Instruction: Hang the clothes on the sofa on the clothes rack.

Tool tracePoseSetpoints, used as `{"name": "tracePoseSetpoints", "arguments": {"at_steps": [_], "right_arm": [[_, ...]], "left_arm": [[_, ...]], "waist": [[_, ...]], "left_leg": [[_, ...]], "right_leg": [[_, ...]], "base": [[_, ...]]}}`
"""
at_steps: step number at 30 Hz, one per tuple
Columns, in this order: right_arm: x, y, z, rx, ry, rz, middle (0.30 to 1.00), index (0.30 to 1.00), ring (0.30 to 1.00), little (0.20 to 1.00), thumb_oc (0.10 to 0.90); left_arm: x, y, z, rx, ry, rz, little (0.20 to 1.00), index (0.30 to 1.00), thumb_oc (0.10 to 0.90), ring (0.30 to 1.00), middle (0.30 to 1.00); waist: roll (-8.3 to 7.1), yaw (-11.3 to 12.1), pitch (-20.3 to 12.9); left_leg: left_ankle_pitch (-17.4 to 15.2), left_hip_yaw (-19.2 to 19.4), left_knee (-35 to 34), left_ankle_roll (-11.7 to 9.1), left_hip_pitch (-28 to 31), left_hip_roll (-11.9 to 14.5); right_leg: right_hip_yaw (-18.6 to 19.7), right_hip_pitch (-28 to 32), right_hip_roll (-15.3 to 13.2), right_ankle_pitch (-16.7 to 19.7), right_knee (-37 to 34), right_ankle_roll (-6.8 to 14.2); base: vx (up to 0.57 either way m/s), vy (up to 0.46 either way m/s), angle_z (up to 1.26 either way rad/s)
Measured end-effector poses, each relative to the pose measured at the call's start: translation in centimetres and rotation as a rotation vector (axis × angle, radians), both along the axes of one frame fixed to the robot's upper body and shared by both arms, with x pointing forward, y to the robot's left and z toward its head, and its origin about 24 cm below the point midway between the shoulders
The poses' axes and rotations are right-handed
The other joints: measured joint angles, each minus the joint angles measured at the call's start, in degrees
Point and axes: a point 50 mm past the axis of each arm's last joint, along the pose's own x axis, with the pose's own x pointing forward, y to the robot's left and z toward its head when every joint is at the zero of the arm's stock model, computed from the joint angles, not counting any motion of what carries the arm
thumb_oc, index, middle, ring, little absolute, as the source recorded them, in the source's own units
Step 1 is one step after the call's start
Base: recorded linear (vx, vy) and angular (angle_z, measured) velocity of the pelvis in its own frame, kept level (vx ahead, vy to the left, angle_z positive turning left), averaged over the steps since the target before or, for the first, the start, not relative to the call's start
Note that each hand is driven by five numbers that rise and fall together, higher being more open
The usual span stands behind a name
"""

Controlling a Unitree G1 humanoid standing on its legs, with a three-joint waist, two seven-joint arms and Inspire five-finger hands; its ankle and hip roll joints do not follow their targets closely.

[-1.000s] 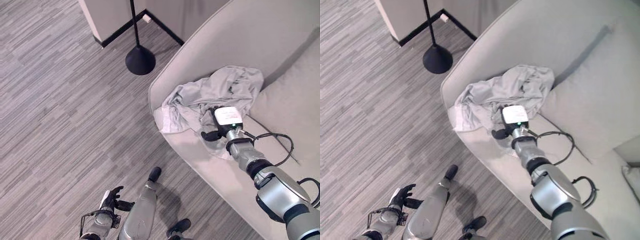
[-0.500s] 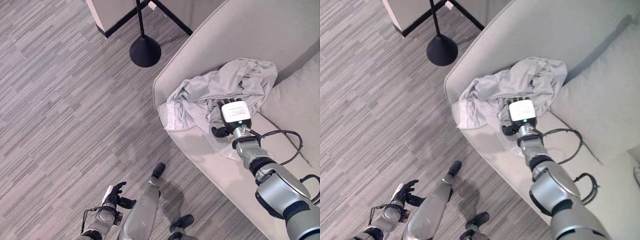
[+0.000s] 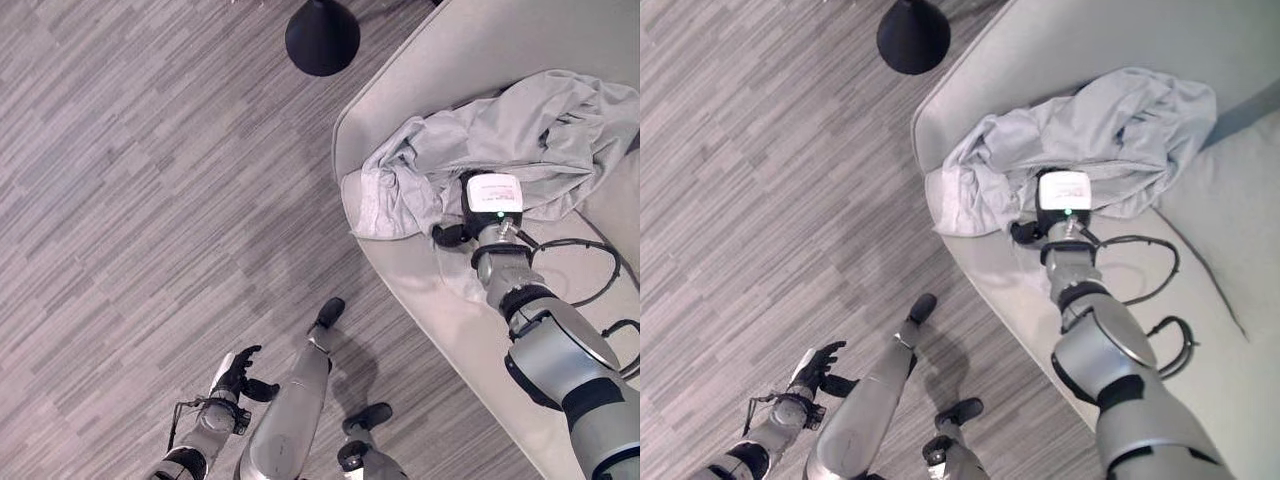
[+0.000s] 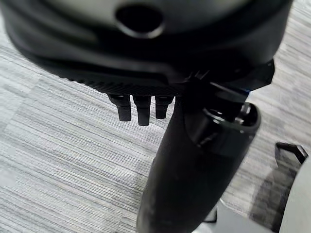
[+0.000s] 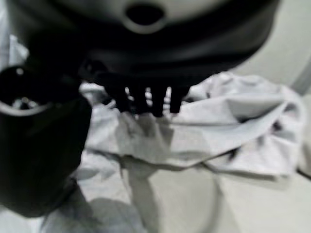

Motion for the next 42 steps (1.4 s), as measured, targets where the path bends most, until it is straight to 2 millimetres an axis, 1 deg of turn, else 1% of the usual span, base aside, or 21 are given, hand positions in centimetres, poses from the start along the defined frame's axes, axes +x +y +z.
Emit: {"name": "tracePoseSetpoints", "arguments": {"at_steps": [1, 9, 12, 14, 15, 16, 17, 18, 20, 21, 22, 24, 26, 29, 32, 33, 35, 37, 38, 40, 42], "right_arm": [[0.1, 0.3, 0.0, 0.029, 0.003, 0.003, 0.300, 0.300, 0.300, 0.300, 0.400], [0.1, 2.1, -2.0, 0.084, 0.083, 0.023, 0.300, 0.300, 0.300, 0.300, 0.400], [-0.3, 3.7, -4.1, 0.087, 0.159, 0.077, 0.300, 0.300, 0.300, 0.300, 0.400], [-1.5, 5.8, -7.7, 0.099, 0.268, 0.163, 0.300, 0.300, 0.300, 0.300, 0.400], [-1.9, 6.2, -8.5, 0.109, 0.293, 0.179, 0.300, 0.300, 0.300, 0.300, 0.400], [-2.5, 6.9, -9.6, 0.137, 0.312, 0.220, 0.300, 0.300, 0.300, 0.300, 0.400], [-3.9, 7.3, -11.9, 0.186, 0.359, 0.228, 0.300, 0.300, 0.300, 0.300, 0.400], [-4.8, 6.0, -13.1, 0.182, 0.390, 0.201, 0.300, 0.300, 0.300, 0.300, 0.400], [-5.2, 5.3, -12.7, 0.265, 0.329, 0.211, 0.300, 0.300, 0.300, 0.300, 0.400], [-5.3, 4.5, -12.6, 0.253, 0.313, 0.200, 0.300, 0.300, 0.300, 0.300, 0.400], [-5.3, 3.7, -12.2, 0.226, 0.300, 0.197, 0.300, 0.300, 0.300, 0.300, 0.400], [-5.1, 1.6, -10.6, 0.171, 0.243, 0.179, 0.300, 0.300, 0.300, 0.300, 0.400], [-4.8, 0.9, -8.7, 0.135, 0.170, 0.204, 0.300, 0.300, 0.300, 0.300, 0.400], [-4.7, 0.6, -6.6, 0.127, 0.071, 0.226, 0.300, 0.300, 0.300, 0.300, 0.400], [-5.1, 2.0, -4.0, 0.139, -0.044, 0.343, 0.300, 0.300, 0.300, 0.300, 0.400], [-5.0, 2.1, -3.7, 0.141, -0.059, 0.349, 0.425, 0.425, 0.425, 0.425, 0.483], [-4.7, 2.2, -3.4, 0.152, -0.063, 0.345, 0.900, 0.900, 0.900, 0.900, 0.800], [-4.3, 2.1, -3.9, 0.158, -0.036, 0.320, 0.900, 0.900, 0.900, 0.900, 0.800], [-4.2, 2.4, -5.0, 0.187, 0.011, 0.303, 0.900, 0.900, 0.900, 0.900, 0.800], [-4.7, 5.2, -9.8, 0.250, 0.174, 0.290, 0.900, 0.900, 0.900, 0.900, 0.800], [-5.3, 6.3, -12.9, 0.236, 0.315, 0.247, 0.900, 0.900, 0.900, 0.900, 0.800]], "left_arm": [[0.1, 0.1, 0.1, -0.002, -0.005, 0.003, 0.900, 0.900, 0.800, 0.900, 0.900], [0.5, 0.3, 0.6, -0.025, -0.038, 0.026, 0.900, 0.900, 0.800, 0.900, 0.900], [0.5, 0.7, 0.7, -0.016, -0.040, 0.032, 0.900, 0.900, 0.800, 0.900, 0.900], [0.5, 1.3, 0.9, -0.001, -0.043, 0.039, 0.900, 0.900, 0.800, 0.900, 0.900], [0.5, 1.4, 1.0, 0.001, -0.044, 0.042, 0.900, 0.900, 0.800, 0.900, 0.900], [0.4, 2.0, 0.9, 0.006, -0.039, 0.065, 0.900, 0.900, 0.800, 0.900, 0.900], [-1.0, 2.9, 0.2, 0.028, 0.007, 0.093, 0.900, 0.900, 0.800, 0.900, 0.900], [-1.3, 2.9, 0.1, 0.027, 0.012, 0.100, 0.900, 0.900, 0.800, 0.900, 0.900], [-3.7, 4.5, -1.2, 0.035, 0.091, 0.220, 0.900, 0.900, 0.800, 0.900, 0.900], [-4.7, 4.9, -1.7, 0.060, 0.128, 0.238, 0.900, 0.900, 0.800, 0.900, 0.900], [-5.2, 5.0, -1.9, 0.068, 0.138, 0.235, 0.900, 0.900, 0.800, 0.900, 0.900], [-5.0, 4.9, -1.6, 0.081, 0.115, 0.209, 0.900, 0.900, 0.800, 0.900, 0.900], [-5.3, 4.4, -1.7, 0.081, 0.112, 0.191, 0.900, 0.900, 0.800, 0.900, 0.900], [-6.4, 3.4, -2.5, 0.080, 0.146, 0.145, 0.900, 0.900, 0.800, 0.900, 0.900], [-8.8, 3.5, -3.4, 0.060, 0.198, 0.194, 0.900, 0.900, 0.800, 0.900, 0.900], [-9.1, 3.4, -3.5, 0.060, 0.208, 0.194, 0.900, 0.900, 0.800, 0.900, 0.900], [-8.9, 3.4, -3.4, 0.059, 0.203, 0.191, 0.900, 0.900, 0.800, 0.900, 0.900], [-8.3, 3.2, -3.3, 0.058, 0.190, 0.178, 0.900, 0.900, 0.800, 0.900, 0.900], [-7.7, 2.9, -3.1, 0.056, 0.177, 0.163, 0.900, 0.900, 0.800, 0.900, 0.900], [-8.4, 2.9, -3.5, 0.061, 0.209, 0.139, 0.900, 0.900, 0.800, 0.900, 0.900], [-9.3, 3.1, -3.8, 0.070, 0.239, 0.133, 0.900, 0.900, 0.800, 0.900, 0.900]], "waist": [[-0.21, 0.2, 0.1], [-0.68, 0.7, 0.2], [-0.78, 0.6, 0.1], [-0.78, 0.2, 0.1], [-0.79, 0.0, 0.1], [-0.80, -1.8, 0.0], [-1.74, -2.5, -1.8], [-1.31, -5.7, -5.2], [-1.51, -8.9, -7.8], [-1.96, -10.7, -11.1], [-1.79, -11.3, -12.5], [-1.97, -11.4, -13.8], [-2.16, -11.7, -15.0], [-2.28, -12.5, -16.8], [-2.04, -13.5, -17.0], [-1.97, -13.6, -17.0], [-1.98, -13.5, -17.1], [-2.00, -13.4, -17.1], [-2.01, -13.4, -17.1], [-2.27, -13.3, -17.0], [-2.09, -12.9, -16.9]], "left_leg": [[0.0, -0.1, 0.0, 0.0, 0.0, 0.0], [-0.4, -1.0, 1.0, -0.6, 0.5, 0.1], [-0.4, -0.6, 1.1, -0.5, 1.3, 0.0], [-0.5, -0.5, 1.1, -0.5, 2.4, 0.0], [-0.6, -0.5, 1.1, -0.4, 2.7, 0.0], [-0.5, 0.1, 1.3, 0.1, 4.1, 0.1], [-1.1, 1.5, 0.2, 0.5, 7.0, 0.0], [-2.4, 3.4, 2.1, 2.3, 7.1, 0.1], [-3.6, 6.4, 2.4, 3.4, 11.6, 0.6], [-4.0, 7.6, 2.4, 3.6, 12.3, 0.6], [-4.1, 7.6, 2.5, 3.6, 12.7, 0.6], [-3.9, 7.8, 1.8, 3.2, 14.8, 0.9], [-3.4, 8.0, 0.7, 2.2, 15.6, 1.2], [-2.9, 8.4, -0.5, 1.6, 16.4, 0.9], [-1.6, 9.6, -3.9, 2.9, 20.7, 0.0], [-1.7, 10.4, -4.3, 3.0, 21.8, 0.0], [-2.0, 10.8, -4.3, 2.9, 22.7, 0.0], [-2.1, 10.9, -4.5, 2.8, 22.6, 0.1], [-2.4, 11.0, -4.9, 2.6, 22.7, 0.1], [-2.9, 10.8, -6.0, 3.4, 23.5, -0.4], [-3.4, 10.0, -6.3, 4.1, 24.7, 0.6]], "right_leg": [[0.0, 0.1, 0.1, -0.1, 0.0, 0.1], [0.0, 1.1, 0.4, -0.5, 1.0, 0.2], [0.2, 1.3, -0.2, -0.5, 2.1, 0.3], [0.2, 1.9, -0.6, -0.6, 3.3, 0.3], [0.2, 2.0, -0.8, -0.7, 3.7, 0.4], [0.4, 2.8, -1.3, -0.9, 5.1, 0.5], [0.5, 4.3, -2.7, -1.1, 6.2, 0.5], [0.8, 5.4, -3.0, -1.5, 6.5, 1.0], [2.4, 7.8, -4.9, -1.6, 8.3, 1.2], [3.2, 8.1, -5.0, -1.4, 7.8, 1.2], [3.3, 8.5, -5.0, -1.4, 7.7, 1.2], [3.3, 10.4, -4.8, -1.3, 6.6, 1.1], [3.2, 10.8, -4.7, -1.3, 5.6, 1.0], [3.1, 11.3, -4.9, -1.1, 5.1, 1.2], [3.1, 13.0, -6.0, -0.2, 5.1, 0.4], [3.1, 13.6, -6.3, 0.0, 5.1, 0.2], [3.2, 14.0, -6.5, 0.1, 5.1, 0.0], [3.3, 13.9, -6.5, 0.1, 5.3, 0.0], [3.3, 13.7, -6.6, 0.1, 5.6, 0.0], [3.3, 12.6, -7.3, 0.3, 10.0, 0.0], [3.7, 10.2, -9.2, 0.1, 17.7, 0.0]], "base": [[0.03, -0.018, 0.04], [0.00, 0.009, 0.03], [-0.04, 0.031, -0.04], [-0.03, 0.026, -0.05], [-0.03, 0.030, -0.07], [-0.03, 0.068, -0.29], [-0.01, 0.079, -0.13], [0.00, 0.087, -0.29], [0.01, 0.059, -0.51], [0.00, 0.054, -0.50], [-0.03, 0.029, -0.24], [-0.04, 0.060, -0.10], [-0.02, 0.042, -0.07], [0.01, 0.067, 0.00], [0.05, 0.079, -0.16], [0.00, 0.033, -0.26], [0.01, 0.026, -0.14], [0.01, 0.015, -0.03], [0.04, 0.061, 0.00], [0.08, 0.160, 0.14], [-0.01, 0.120, 0.16]]}}
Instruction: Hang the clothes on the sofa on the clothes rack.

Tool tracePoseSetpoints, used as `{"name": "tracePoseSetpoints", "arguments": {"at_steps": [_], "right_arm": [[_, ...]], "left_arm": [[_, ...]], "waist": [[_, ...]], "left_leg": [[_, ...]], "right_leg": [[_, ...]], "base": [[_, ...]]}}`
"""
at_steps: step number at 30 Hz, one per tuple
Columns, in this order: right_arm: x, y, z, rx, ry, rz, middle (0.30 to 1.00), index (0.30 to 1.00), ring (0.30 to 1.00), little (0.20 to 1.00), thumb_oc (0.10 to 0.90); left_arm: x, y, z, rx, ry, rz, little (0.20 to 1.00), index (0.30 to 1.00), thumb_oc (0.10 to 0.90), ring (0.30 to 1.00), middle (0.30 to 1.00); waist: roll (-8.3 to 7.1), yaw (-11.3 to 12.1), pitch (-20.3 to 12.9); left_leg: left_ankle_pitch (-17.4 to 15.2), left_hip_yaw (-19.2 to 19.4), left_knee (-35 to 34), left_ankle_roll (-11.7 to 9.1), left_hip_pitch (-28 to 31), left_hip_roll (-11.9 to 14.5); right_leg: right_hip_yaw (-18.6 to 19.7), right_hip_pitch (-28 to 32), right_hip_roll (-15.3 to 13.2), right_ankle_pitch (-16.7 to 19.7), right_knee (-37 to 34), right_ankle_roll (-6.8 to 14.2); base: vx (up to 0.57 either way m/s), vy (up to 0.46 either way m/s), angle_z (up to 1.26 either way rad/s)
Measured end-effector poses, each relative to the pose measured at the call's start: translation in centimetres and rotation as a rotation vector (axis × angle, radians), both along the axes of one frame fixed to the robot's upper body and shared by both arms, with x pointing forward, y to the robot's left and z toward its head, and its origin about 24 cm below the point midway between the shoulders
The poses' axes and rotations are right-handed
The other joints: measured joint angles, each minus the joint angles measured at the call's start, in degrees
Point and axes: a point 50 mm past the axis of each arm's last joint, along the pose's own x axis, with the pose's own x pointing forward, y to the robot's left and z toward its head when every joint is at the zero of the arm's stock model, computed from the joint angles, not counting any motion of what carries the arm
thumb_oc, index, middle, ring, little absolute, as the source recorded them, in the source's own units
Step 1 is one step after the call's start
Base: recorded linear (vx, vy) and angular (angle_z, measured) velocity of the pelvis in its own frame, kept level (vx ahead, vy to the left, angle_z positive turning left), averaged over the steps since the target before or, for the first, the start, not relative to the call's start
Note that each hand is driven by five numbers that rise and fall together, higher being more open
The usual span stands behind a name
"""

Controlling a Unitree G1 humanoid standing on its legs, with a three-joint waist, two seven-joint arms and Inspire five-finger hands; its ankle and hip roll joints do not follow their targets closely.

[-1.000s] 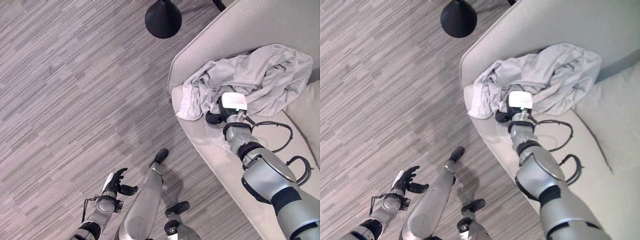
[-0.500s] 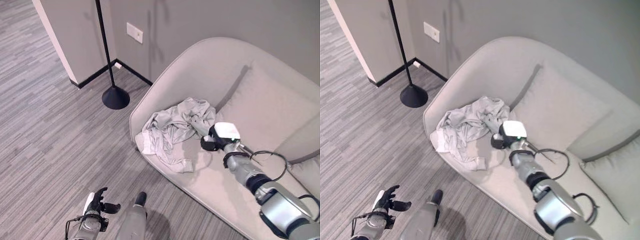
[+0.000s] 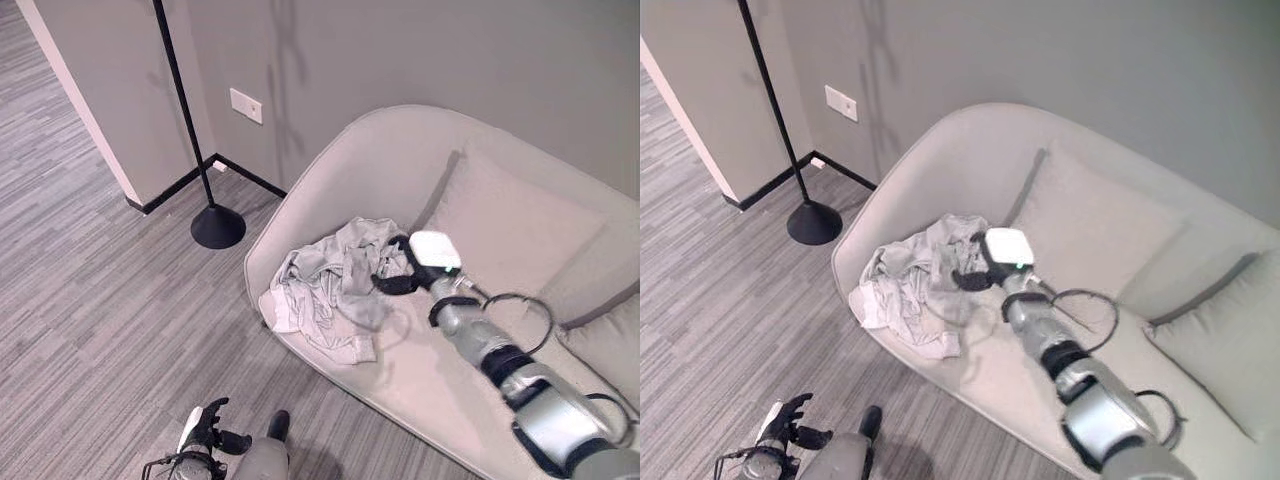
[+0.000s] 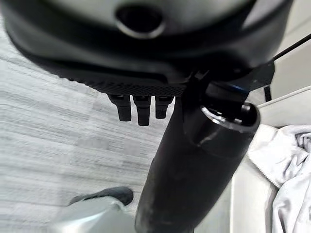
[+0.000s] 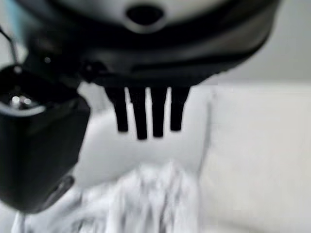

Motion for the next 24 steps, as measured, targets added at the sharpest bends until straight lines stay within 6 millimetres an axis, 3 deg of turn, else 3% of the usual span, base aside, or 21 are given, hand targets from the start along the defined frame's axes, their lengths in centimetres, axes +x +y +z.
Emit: {"name": "tracePoseSetpoints", "arguments": {"at_steps": [2, 3, 4, 5, 6, 7, 8, 9, 11, 12, 14, 16, 18, 21, 24], "right_arm": [[-0.5, 0.4, -0.7, -0.007, 0.029, 0.035, 0.900, 0.900, 0.900, 0.900, 0.800], [-0.4, 0.6, -0.5, -0.002, 0.022, 0.043, 0.900, 0.900, 0.900, 0.900, 0.800], [-0.3, 0.6, -0.5, -0.001, 0.022, 0.043, 0.900, 0.900, 0.900, 0.900, 0.800], [-0.2, 0.8, -0.5, -0.010, 0.029, 0.040, 0.900, 0.900, 0.900, 0.900, 0.800], [0.0, 0.6, -0.3, -0.017, 0.023, 0.036, 0.900, 0.900, 0.900, 0.900, 0.800], [0.4, 0.7, 0.3, -0.019, 0.001, 0.038, 0.900, 0.900, 0.900, 0.900, 0.800], [0.9, 0.9, 1.2, -0.020, -0.032, 0.043, 0.900, 0.900, 0.900, 0.900, 0.800], [1.1, 0.5, 1.5, -0.028, -0.046, 0.036, 0.900, 0.900, 0.900, 0.900, 0.800], [1.1, -1.5, 1.8, -0.069, -0.056, -0.013, 0.900, 0.900, 0.900, 0.900, 0.800], [0.9, -3.2, 1.5, -0.103, -0.033, -0.079, 0.900, 0.900, 0.900, 0.900, 0.800], [0.3, -5.5, 1.0, -0.131, -0.003, -0.165, 0.900, 0.900, 0.900, 0.900, 0.800], [-0.3, -7.4, 0.8, -0.131, 0.002, -0.271, 0.900, 0.900, 0.900, 0.900, 0.800], [0.2, -6.9, 1.4, -0.122, -0.029, -0.261, 0.900, 0.900, 0.900, 0.900, 0.800], [1.5, -6.3, 3.5, -0.111, -0.113, -0.249, 0.900, 0.900, 0.900, 0.900, 0.800], [3.4, -7.9, 8.8, -0.101, -0.257, -0.297, 0.900, 0.900, 0.900, 0.900, 0.800]], "left_arm": [[-0.7, 0.6, -0.1, 0.011, 0.017, 0.020, 0.900, 0.900, 0.800, 0.900, 0.900], [-0.8, 0.8, -0.2, 0.018, 0.030, 0.027, 0.900, 0.900, 0.800, 0.900, 0.900], [-1.1, 0.9, -0.3, 0.010, 0.038, 0.057, 0.900, 0.900, 0.800, 0.900, 0.900], [-1.8, 1.6, -0.4, 0.006, 0.047, 0.125, 0.900, 0.900, 0.800, 0.900, 0.900], [-1.8, 1.5, -0.4, 0.000, 0.047, 0.131, 0.900, 0.900, 0.800, 0.900, 0.900], [-1.8, 1.6, -0.4, 0.002, 0.046, 0.132, 0.900, 0.900, 0.800, 0.900, 0.900], [-1.6, 1.4, -0.4, 0.002, 0.049, 0.118, 0.900, 0.900, 0.800, 0.900, 0.900], [-1.4, 1.0, -0.5, -0.002, 0.051, 0.099, 0.900, 0.900, 0.800, 0.900, 0.900], [0.0, 0.0, -0.3, -0.012, 0.030, 0.041, 0.900, 0.900, 0.800, 0.900, 0.900], [1.4, -0.8, 0.1, -0.032, -0.018, 0.017, 0.900, 0.900, 0.800, 0.900, 0.900], [3.4, -1.6, 0.8, -0.047, -0.076, -0.024, 0.900, 0.900, 0.800, 0.900, 0.900], [5.2, -1.9, 1.8, -0.048, -0.142, -0.060, 0.900, 0.900, 0.800, 0.900, 0.900], [5.0, -1.8, 1.6, -0.046, -0.125, -0.055, 0.900, 0.900, 0.800, 0.900, 0.900], [4.1, -2.4, 1.1, -0.046, -0.091, -0.092, 0.900, 0.900, 0.800, 0.900, 0.900], [6.8, -3.9, 2.1, -0.006, -0.137, -0.249, 0.900, 0.900, 0.800, 0.900, 0.900]], "waist": [[0.02, 0.9, 0.5], [0.70, 0.7, 1.4], [1.29, 0.4, 2.0], [2.26, 0.9, 2.8], [2.80, 1.5, 3.4], [3.34, 1.5, 4.5], [4.70, 0.7, 6.0], [5.37, 0.1, 6.7], [7.01, -1.7, 8.6], [6.97, -2.5, 9.6], [6.81, -2.4, 9.9], [5.92, -3.1, 10.1], [5.79, -3.1, 10.3], [6.23, -1.8, 10.8], [8.50, -1.8, 15.6]], "left_leg": [[0.7, -0.7, 0.0, 1.8, 0.0, -0.6], [1.0, -1.3, 0.4, 1.7, 0.1, -0.4], [0.7, -2.1, 0.4, 2.2, 0.5, -0.5], [0.9, -2.2, -0.1, 2.0, 1.6, 0.1], [0.3, -2.8, -0.8, 2.9, 2.5, -0.2], [0.4, -3.2, -1.3, 3.6, 3.5, 0.2], [0.4, -3.9, -1.3, 3.5, 4.3, 0.4], [0.3, -4.3, -1.3, 3.3, 4.5, 0.1], [0.3, -6.5, -0.8, 3.2, 4.5, -1.8], [0.3, -7.5, -0.3, 3.2, 3.9, -3.1], [0.3, -11.7, -0.2, 2.2, 1.6, -4.3], [1.2, -15.6, 0.6, 0.5, -1.1, -4.9], [1.2, -17.3, 0.9, -1.7, -2.4, -4.3], [0.0, -17.1, 1.4, -3.8, -4.1, -1.7], [-0.3, -17.4, 1.5, -4.5, -5.2, -0.2]], "right_leg": [[2.9, -4.1, -1.1, 0.3, 7.5, -0.9], [5.0, -4.9, -1.3, -0.2, 10.1, -1.2], [8.0, -6.0, 0.0, -2.6, 10.8, -0.6], [11.2, -7.4, 3.8, -5.9, 9.6, -0.9], [11.3, -9.5, 5.8, -7.0, 9.8, -0.9], [12.5, -11.5, 7.9, -8.9, 10.9, -2.6], [14.5, -13.8, 11.1, -9.3, 10.2, -2.8], [15.9, -15.9, 12.4, -9.1, 9.1, -2.7], [20.5, -19.6, 12.4, -6.7, 3.7, -1.4], [20.7, -21.7, 9.5, -3.7, -0.7, -1.2], [20.8, -22.2, 7.8, -0.2, -4.9, -1.9], [18.7, -20.8, 7.3, 0.5, -5.6, -2.4], [18.3, -21.2, 8.2, 5.9, -7.1, -4.0], [17.9, -21.1, 11.4, 10.2, -11.3, -6.4], [17.2, -21.2, 13.0, 11.0, -13.0, -7.3]], "base": [[0.06, 0.080, 0.14], [0.10, 0.054, 0.28], [0.08, 0.020, 0.30], [0.07, 0.001, 0.04], [0.12, -0.006, -0.12], [0.11, -0.040, -0.12], [0.12, -0.091, 0.08], [0.06, -0.078, 0.45], [0.05, -0.161, 1.01], [0.08, -0.243, 1.16], [0.04, -0.165, 1.26], [0.01, -0.082, 1.56], [-0.01, -0.066, 0.64], [-0.04, -0.060, -0.19], [-0.01, -0.075, -0.03]]}}
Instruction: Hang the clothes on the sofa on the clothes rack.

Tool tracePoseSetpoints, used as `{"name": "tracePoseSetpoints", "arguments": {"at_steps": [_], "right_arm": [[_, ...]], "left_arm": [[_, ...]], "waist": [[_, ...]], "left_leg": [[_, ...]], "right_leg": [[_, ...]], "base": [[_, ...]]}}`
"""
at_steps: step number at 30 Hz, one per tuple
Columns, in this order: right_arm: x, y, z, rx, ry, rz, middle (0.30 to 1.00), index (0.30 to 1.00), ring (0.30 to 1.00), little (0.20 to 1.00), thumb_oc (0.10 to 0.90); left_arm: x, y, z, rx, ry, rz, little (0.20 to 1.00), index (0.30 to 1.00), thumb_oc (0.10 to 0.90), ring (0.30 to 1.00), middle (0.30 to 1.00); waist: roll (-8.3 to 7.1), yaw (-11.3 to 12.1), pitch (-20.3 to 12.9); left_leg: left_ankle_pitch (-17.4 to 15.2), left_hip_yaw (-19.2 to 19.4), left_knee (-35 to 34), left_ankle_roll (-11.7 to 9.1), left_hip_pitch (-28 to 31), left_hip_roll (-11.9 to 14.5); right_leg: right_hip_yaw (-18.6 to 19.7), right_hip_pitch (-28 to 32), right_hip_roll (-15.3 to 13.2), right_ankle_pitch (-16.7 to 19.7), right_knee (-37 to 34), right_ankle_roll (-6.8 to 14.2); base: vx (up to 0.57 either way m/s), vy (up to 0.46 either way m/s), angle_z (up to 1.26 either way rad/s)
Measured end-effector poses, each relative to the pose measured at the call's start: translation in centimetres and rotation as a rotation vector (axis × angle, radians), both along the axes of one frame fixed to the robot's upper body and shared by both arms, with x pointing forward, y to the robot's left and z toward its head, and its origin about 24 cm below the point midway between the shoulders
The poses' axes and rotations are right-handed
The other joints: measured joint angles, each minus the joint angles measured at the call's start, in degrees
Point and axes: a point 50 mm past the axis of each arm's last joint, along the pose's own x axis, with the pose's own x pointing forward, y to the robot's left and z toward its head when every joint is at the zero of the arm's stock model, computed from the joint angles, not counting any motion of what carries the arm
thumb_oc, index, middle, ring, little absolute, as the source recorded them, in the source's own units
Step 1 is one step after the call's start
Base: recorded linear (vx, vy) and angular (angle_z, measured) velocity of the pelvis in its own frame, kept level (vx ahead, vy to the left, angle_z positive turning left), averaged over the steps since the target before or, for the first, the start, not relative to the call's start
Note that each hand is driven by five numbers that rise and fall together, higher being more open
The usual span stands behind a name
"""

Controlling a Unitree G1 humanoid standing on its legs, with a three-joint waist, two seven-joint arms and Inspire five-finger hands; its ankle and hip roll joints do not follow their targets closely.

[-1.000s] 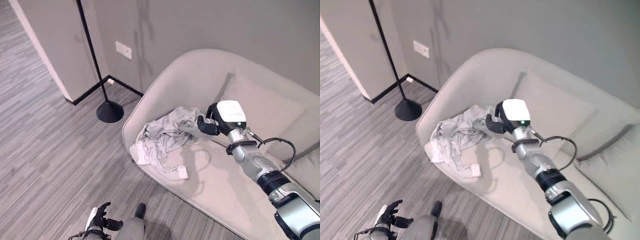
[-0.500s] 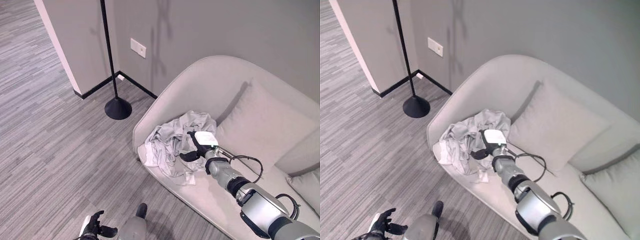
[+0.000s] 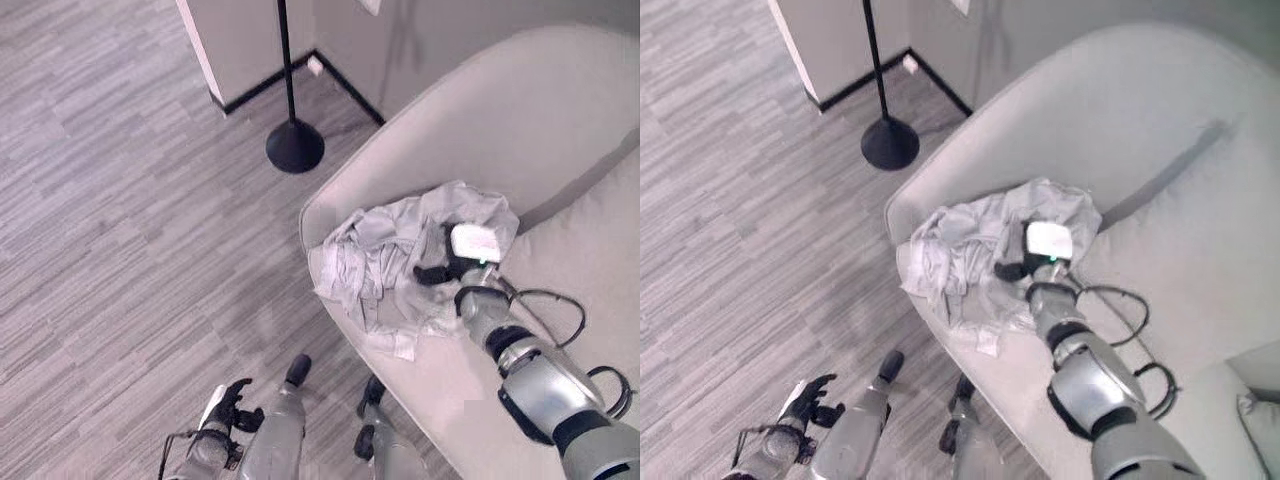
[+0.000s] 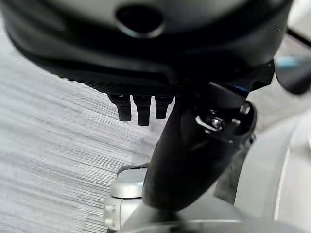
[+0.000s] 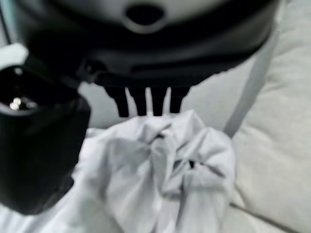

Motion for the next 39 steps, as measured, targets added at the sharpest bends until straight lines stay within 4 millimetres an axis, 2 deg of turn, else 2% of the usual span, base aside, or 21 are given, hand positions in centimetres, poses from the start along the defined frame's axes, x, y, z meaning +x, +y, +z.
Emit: {"name": "tracePoseSetpoints", "arguments": {"at_steps": [3, 4, 5, 7, 8, 14, 22, 23, 24, 29, 31, 33, 34, 38, 39], "right_arm": [[-0.2, -1.9, 1.5, 0.007, -0.079, -0.059, 0.900, 0.900, 0.900, 0.900, 0.800], [0.0, -1.8, 2.0, 0.012, -0.104, -0.060, 0.900, 0.900, 0.900, 0.900, 0.800], [0.6, -1.4, 3.5, 0.001, -0.135, -0.048, 0.900, 0.900, 0.900, 0.900, 0.800], [1.3, -1.3, 5.6, -0.049, -0.155, -0.046, 0.900, 0.900, 0.900, 0.900, 0.800], [1.4, -1.4, 6.0, -0.061, -0.154, -0.053, 0.900, 0.900, 0.900, 0.900, 0.800], [1.4, -0.7, 5.0, 0.007, -0.108, -0.030, 0.900, 0.900, 0.900, 0.900, 0.800], [1.6, -0.5, 4.6, 0.025, -0.033, -0.020, 0.900, 0.900, 0.900, 0.900, 0.800], [1.7, -0.2, 4.4, 0.026, -0.018, -0.015, 0.585, 0.585, 0.585, 0.585, 0.590], [1.7, 0.3, 4.1, 0.016, -0.004, -0.009, 0.300, 0.300, 0.300, 0.300, 0.400], [2.1, 1.2, 4.5, -0.001, -0.005, 0.005, 0.300, 0.300, 0.300, 0.300, 0.400], [2.1, 1.5, 4.1, 0.008, 0.005, 0.014, 0.300, 0.300, 0.300, 0.300, 0.400], [2.1, 2.3, 3.3, 0.026, 0.030, 0.030, 0.300, 0.300, 0.300, 0.300, 0.400], [1.8, 2.7, 1.9, 0.031, 0.065, 0.046, 0.300, 0.300, 0.300, 0.300, 0.400], [1.2, 3.0, -0.1, 0.063, 0.108, 0.049, 0.300, 0.300, 0.300, 0.300, 0.400], [1.1, 3.0, -0.3, 0.067, 0.111, 0.051, 0.300, 0.300, 0.300, 0.300, 0.400]], "left_arm": [[1.7, -0.7, 0.9, 0.004, -0.057, -0.016, 0.900, 0.900, 0.800, 0.900, 0.900], [1.9, -0.7, 1.0, 0.004, -0.063, -0.016, 0.900, 0.900, 0.800, 0.900, 0.900], [2.7, -0.8, 1.5, 0.007, -0.090, -0.025, 0.900, 0.900, 0.800, 0.900, 0.900], [4.0, -0.6, 2.8, 0.005, -0.160, -0.040, 0.900, 0.900, 0.800, 0.900, 0.900], [4.5, -0.6, 3.2, 0.000, -0.186, -0.038, 0.900, 0.900, 0.800, 0.900, 0.900], [4.8, -0.6, 3.5, -0.036, -0.208, 0.001, 0.900, 0.900, 0.800, 0.900, 0.900], [5.4, -0.8, 4.3, -0.066, -0.247, -0.002, 0.900, 0.900, 0.800, 0.900, 0.900], [5.5, -1.0, 4.4, -0.071, -0.252, -0.008, 0.900, 0.900, 0.800, 0.900, 0.900], [5.5, -0.8, 4.5, -0.066, -0.257, -0.011, 0.900, 0.900, 0.800, 0.900, 0.900], [5.6, 0.1, 4.9, -0.018, -0.262, -0.043, 0.900, 0.900, 0.800, 0.900, 0.900], [5.6, 0.4, 5.0, -0.010, -0.261, -0.046, 0.900, 0.900, 0.800, 0.900, 0.900], [5.5, 0.8, 5.0, 0.001, -0.257, -0.041, 0.900, 0.900, 0.800, 0.900, 0.900], [5.5, 1.2, 5.1, 0.017, -0.260, -0.042, 0.900, 0.900, 0.800, 0.900, 0.900], [5.6, 1.5, 5.2, 0.023, -0.264, -0.030, 0.900, 0.900, 0.800, 0.900, 0.900], [5.6, 1.7, 5.2, 0.028, -0.261, -0.022, 0.900, 0.900, 0.800, 0.900, 0.900]], "waist": [[0.02, 0.0, 0.4], [-0.03, 0.0, 0.4], [-0.28, 0.0, 1.1], [-0.62, 1.5, 3.0], [-0.48, 1.9, 4.0], [-0.03, 4.0, 6.0], [-0.08, 4.1, 6.0], [-0.17, 4.1, 6.0], [-0.44, 4.1, 6.1], [-1.84, 3.9, 5.8], [-2.08, 3.6, 5.8], [-2.71, 3.3, 5.8], [-2.84, 3.0, 5.8], [-3.14, 2.7, 5.6], [-3.37, 2.0, 5.6]], "left_leg": [[0.0, -0.9, -0.6, -0.2, -0.6, 0.2], [0.0, -0.9, -0.9, -0.2, -0.6, 0.1], [0.3, -1.1, -1.1, -0.6, -1.3, 0.2], [1.0, -2.0, -1.4, -1.6, -3.6, 0.6], [1.2, -2.7, -1.4, -2.0, -4.4, 0.8], [1.9, -4.0, -2.2, -2.8, -6.3, 0.8], [2.3, -4.9, -2.4, -3.1, -7.4, 0.7], [2.4, -5.0, -2.5, -3.3, -7.8, 0.8], [2.4, -5.0, -2.6, -3.4, -7.9, 1.1], [2.6, -5.0, -2.8, -3.7, -7.8, 1.8], [2.6, -4.9, -2.7, -3.7, -7.6, 1.7], [2.6, -4.3, -2.7, -3.7, -7.1, 1.7], [2.6, -4.2, -2.8, -3.7, -6.4, 1.6], [2.6, -3.7, -2.8, -3.7, -5.3, 1.6], [2.6, -3.4, -2.7, -3.7, -5.1, 1.5]], "right_leg": [[-0.7, 0.2, 0.4, 0.1, -1.5, -0.2], [-0.7, 0.3, 0.3, 0.1, -1.9, -0.2], [-1.0, -0.2, 0.4, 0.1, -2.2, -0.2], [-2.1, -2.0, 1.0, 0.3, -2.8, -0.4], [-2.3, -2.5, 1.3, 0.3, -2.8, -0.5], [-3.6, -4.2, 1.2, 0.7, -2.7, -1.1], [-4.3, -4.9, 1.3, 0.4, -2.7, -0.7], [-4.3, -5.3, 1.4, 0.5, -2.7, -0.8], [-4.2, -5.5, 1.6, 0.5, -2.8, -0.8], [-4.2, -5.6, 2.2, 0.7, -2.7, -1.0], [-4.0, -5.5, 2.2, 0.8, -2.7, -1.2], [-3.6, -5.2, 2.1, 0.9, -2.7, -1.3], [-3.5, -4.5, 2.0, 0.9, -2.7, -1.3], [-3.1, -3.8, 1.8, 1.0, -2.4, -1.3], [-2.5, -3.8, 1.8, 1.2, -2.3, -1.3]], "base": [[0.01, -0.063, 0.14], [0.00, -0.119, 0.08], [-0.01, -0.110, 0.08], [0.01, -0.096, 0.17], [0.02, -0.070, 0.22], [0.01, -0.062, 0.12], [0.00, -0.076, 0.05], [-0.01, -0.073, -0.01], [-0.02, -0.081, -0.04], [-0.01, -0.018, -0.01], [-0.01, 0.010, -0.02], [-0.03, 0.027, -0.09], [-0.03, 0.039, -0.06], [-0.04, 0.039, -0.06], [-0.05, 0.077, -0.12]]}}
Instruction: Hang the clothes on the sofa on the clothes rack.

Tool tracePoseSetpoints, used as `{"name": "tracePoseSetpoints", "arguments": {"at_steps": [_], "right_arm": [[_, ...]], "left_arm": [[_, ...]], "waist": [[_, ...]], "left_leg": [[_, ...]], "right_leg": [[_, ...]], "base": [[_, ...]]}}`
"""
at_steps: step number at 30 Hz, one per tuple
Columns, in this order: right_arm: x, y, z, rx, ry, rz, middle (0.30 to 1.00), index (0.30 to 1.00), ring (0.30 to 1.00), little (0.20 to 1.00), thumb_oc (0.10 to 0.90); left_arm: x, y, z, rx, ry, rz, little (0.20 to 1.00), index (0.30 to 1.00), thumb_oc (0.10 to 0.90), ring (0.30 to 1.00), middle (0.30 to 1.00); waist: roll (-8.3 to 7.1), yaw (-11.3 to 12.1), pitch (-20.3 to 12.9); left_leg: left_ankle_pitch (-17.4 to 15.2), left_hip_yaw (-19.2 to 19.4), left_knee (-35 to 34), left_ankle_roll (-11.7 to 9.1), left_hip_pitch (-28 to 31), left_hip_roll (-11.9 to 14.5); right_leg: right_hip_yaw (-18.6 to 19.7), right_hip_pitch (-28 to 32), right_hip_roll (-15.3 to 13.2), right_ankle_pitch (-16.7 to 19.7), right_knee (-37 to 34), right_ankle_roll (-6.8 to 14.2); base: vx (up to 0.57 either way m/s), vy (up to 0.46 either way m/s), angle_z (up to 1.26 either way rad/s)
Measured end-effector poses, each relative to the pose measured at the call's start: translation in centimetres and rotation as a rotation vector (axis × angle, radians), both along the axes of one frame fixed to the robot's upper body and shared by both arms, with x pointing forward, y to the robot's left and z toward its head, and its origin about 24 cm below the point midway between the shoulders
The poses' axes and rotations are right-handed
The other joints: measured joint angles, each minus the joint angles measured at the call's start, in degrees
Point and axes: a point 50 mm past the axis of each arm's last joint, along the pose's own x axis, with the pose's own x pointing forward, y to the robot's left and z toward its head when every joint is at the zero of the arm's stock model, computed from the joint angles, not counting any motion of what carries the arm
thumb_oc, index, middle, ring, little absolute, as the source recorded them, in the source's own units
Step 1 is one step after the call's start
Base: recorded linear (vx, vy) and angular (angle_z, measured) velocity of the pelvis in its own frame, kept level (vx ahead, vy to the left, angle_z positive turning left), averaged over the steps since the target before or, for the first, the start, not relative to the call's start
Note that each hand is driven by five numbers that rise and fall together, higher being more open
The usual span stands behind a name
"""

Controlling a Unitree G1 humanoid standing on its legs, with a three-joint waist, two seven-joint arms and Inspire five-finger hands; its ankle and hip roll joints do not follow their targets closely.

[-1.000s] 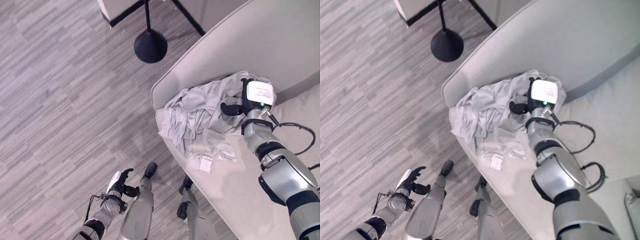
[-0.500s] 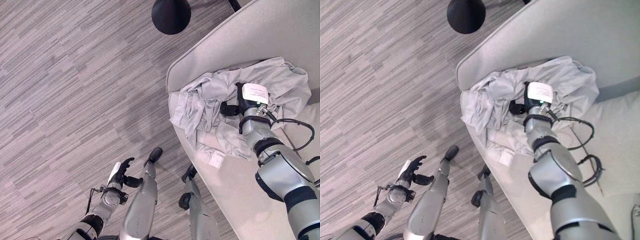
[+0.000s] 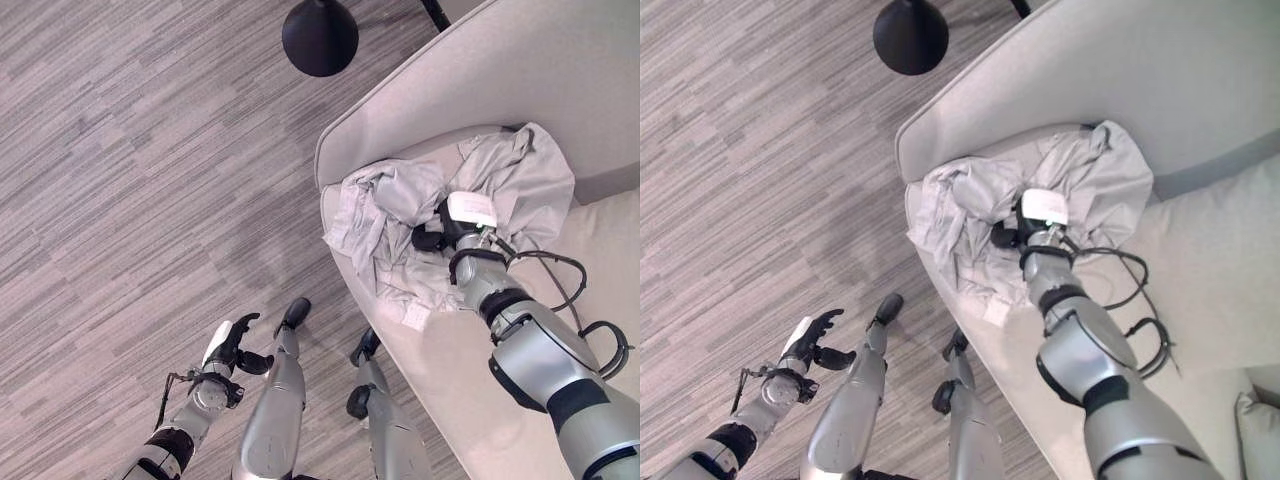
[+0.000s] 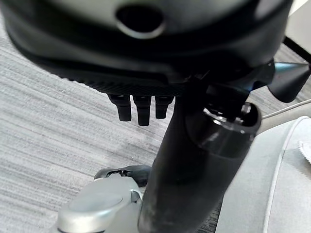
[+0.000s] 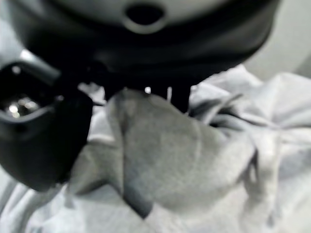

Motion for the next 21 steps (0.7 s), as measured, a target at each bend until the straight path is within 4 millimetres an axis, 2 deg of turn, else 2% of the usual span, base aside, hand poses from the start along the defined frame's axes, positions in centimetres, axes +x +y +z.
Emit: {"name": "tracePoseSetpoints", "arguments": {"at_steps": [2, 4, 6, 7, 10, 13, 15, 18, 20, 21], "right_arm": [[0.0, 0.6, -0.3, 0.027, -0.007, 0.018, 0.300, 0.300, 0.300, 0.300, 0.400], [-0.1, 0.5, -0.5, 0.042, -0.010, 0.018, 0.300, 0.300, 0.300, 0.300, 0.400], [-0.4, 0.3, -0.9, 0.088, -0.035, -0.004, 0.300, 0.300, 0.300, 0.300, 0.400], [-0.4, 0.0, -0.3, 0.117, -0.068, -0.004, 0.300, 0.300, 0.300, 0.300, 0.400], [-0.5, -0.6, 0.6, 0.151, -0.148, -0.011, 0.300, 0.300, 0.300, 0.300, 0.400], [-0.7, -0.5, 2.4, 0.130, -0.251, 0.066, 0.300, 0.300, 0.300, 0.300, 0.400], [-1.4, -1.5, 3.4, 0.104, -0.330, 0.070, 0.300, 0.300, 0.300, 0.300, 0.400], [-2.2, -3.0, 4.7, 0.061, -0.388, 0.056, 0.300, 0.300, 0.300, 0.300, 0.400], [-3.0, -3.0, 6.2, 0.016, -0.467, 0.101, 0.300, 0.300, 0.300, 0.300, 0.400], [-3.3, -3.0, 6.4, 0.004, -0.500, 0.109, 0.300, 0.300, 0.300, 0.300, 0.400]], "left_arm": [[-0.4, 0.5, -0.3, 0.013, 0.021, 0.019, 0.900, 0.900, 0.800, 0.900, 0.900], [-0.5, 0.6, -0.4, 0.023, 0.027, 0.017, 0.900, 0.900, 0.800, 0.900, 0.900], [-0.8, 0.8, -0.5, 0.055, 0.028, 0.014, 0.900, 0.900, 0.800, 0.900, 0.900], [-0.7, 1.0, -0.4, 0.057, 0.020, 0.024, 0.900, 0.900, 0.800, 0.900, 0.900], [-0.9, 1.4, -0.4, 0.063, 0.023, 0.041, 0.900, 0.900, 0.800, 0.900, 0.900], [-2.3, 1.6, -1.3, 0.082, 0.058, 0.050, 0.900, 0.900, 0.800, 0.900, 0.900], [-3.3, 1.1, -2.0, 0.070, 0.081, 0.040, 0.900, 0.900, 0.800, 0.900, 0.900], [-3.5, 0.6, -1.9, 0.062, 0.067, 0.019, 0.900, 0.900, 0.800, 0.900, 0.900], [-4.2, 0.4, -1.8, 0.040, 0.047, 0.022, 0.900, 0.900, 0.800, 0.900, 0.900], [-4.4, 0.4, -1.8, 0.037, 0.049, 0.019, 0.900, 0.900, 0.800, 0.900, 0.900]], "waist": [[-0.70, -0.7, -0.3], [-0.77, -1.7, -0.3], [-1.91, -2.5, -1.6], [-2.00, -3.6, -1.6], [-2.67, -5.1, -2.5], [-2.72, -6.6, -3.2], [-2.38, -8.3, -5.9], [-2.14, -8.6, -7.4], [-1.70, -8.8, -7.8], [-1.54, -9.5, -9.4]], "left_leg": [[0.0, 1.0, 0.0, 0.1, 1.0, -0.1], [-0.3, 1.8, 0.4, 0.4, 2.1, -0.2], [-0.4, 3.4, -0.1, 0.6, 3.7, -0.4], [-0.7, 3.4, 0.3, 1.2, 4.2, -0.6], [-1.0, 4.4, 0.5, 1.7, 5.5, -0.9], [-1.6, 6.0, 0.5, 2.7, 9.2, -1.0], [-2.0, 6.5, -0.3, 3.2, 10.7, -1.1], [-2.2, 7.2, -1.0, 3.6, 12.7, -1.3], [-2.2, 7.8, -2.1, 3.9, 15.7, -1.2], [-2.4, 8.3, -2.5, 4.1, 16.2, -1.2]], "right_leg": [[0.6, 0.3, -0.3, 0.1, 0.3, 0.1], [1.3, 1.3, -0.4, 0.3, 0.6, 0.2], [2.8, 1.9, -0.8, 0.2, 0.7, 0.4], [3.0, 2.6, -0.8, 0.2, 0.7, 0.4], [3.9, 3.5, -0.8, 0.3, 0.8, 0.7], [5.2, 6.4, -1.2, 0.3, 0.9, 1.0], [5.5, 7.6, -1.8, -0.1, 0.7, 1.5], [6.0, 8.9, -1.7, -0.3, 0.7, 1.8], [6.7, 11.0, -1.8, -0.5, 0.6, 2.0], [6.8, 11.2, -2.0, -0.6, 0.5, 2.1]], "base": [[-0.04, 0.087, -0.19], [-0.02, 0.068, -0.25], [-0.02, 0.084, -0.28], [-0.01, 0.105, -0.05], [0.01, 0.102, -0.14], [0.03, 0.077, -0.24], [0.06, 0.089, -0.10], [0.08, 0.083, -0.08], [0.05, 0.059, -0.16], [0.06, 0.066, -0.12]]}}
